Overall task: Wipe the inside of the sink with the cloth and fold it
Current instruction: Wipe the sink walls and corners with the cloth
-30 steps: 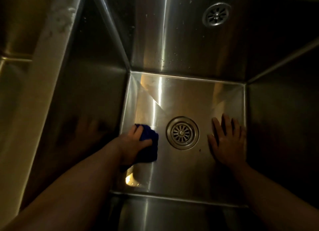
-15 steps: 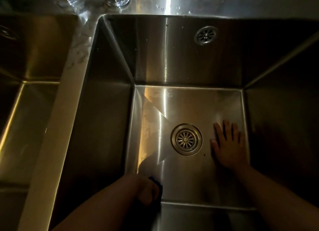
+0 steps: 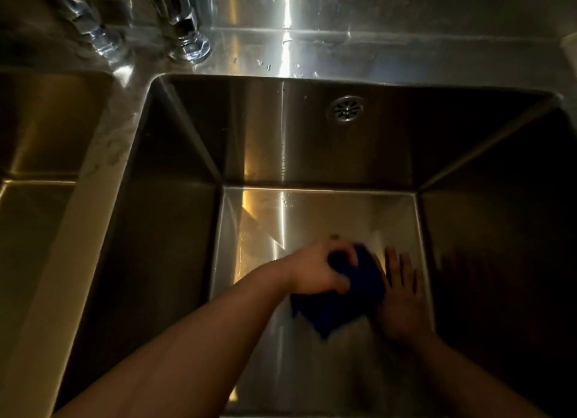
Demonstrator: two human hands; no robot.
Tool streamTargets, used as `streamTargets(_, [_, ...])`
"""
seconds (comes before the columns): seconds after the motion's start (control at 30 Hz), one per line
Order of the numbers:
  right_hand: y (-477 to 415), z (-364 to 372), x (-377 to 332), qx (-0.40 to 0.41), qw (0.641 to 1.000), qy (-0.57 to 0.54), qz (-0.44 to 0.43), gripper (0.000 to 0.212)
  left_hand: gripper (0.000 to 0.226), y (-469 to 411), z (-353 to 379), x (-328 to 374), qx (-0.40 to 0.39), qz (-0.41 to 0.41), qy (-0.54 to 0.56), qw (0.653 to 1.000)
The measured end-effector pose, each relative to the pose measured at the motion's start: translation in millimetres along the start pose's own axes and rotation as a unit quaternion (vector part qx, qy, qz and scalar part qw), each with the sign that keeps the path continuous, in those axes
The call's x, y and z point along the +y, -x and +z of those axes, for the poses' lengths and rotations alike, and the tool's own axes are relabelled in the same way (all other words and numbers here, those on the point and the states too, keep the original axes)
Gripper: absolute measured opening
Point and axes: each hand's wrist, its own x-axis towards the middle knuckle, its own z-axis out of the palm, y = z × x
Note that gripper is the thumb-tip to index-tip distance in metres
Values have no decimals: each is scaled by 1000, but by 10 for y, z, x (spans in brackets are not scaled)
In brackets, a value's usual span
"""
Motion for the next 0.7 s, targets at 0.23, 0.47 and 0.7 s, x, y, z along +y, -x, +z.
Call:
streamTargets(0.23, [-13, 72, -61, 92, 996, -1, 22, 62, 59, -1050, -234, -345, 207, 165, -466, 844])
streamTargets(0.47, [-55, 198, -18, 137, 990, 3, 12, 62, 66, -1172, -648, -838, 246, 201, -479, 819])
streamTargets(0.7, [-25, 161, -35, 129, 992, -2, 12, 62, 54, -453, -1034, -1379, 371, -22, -401, 837])
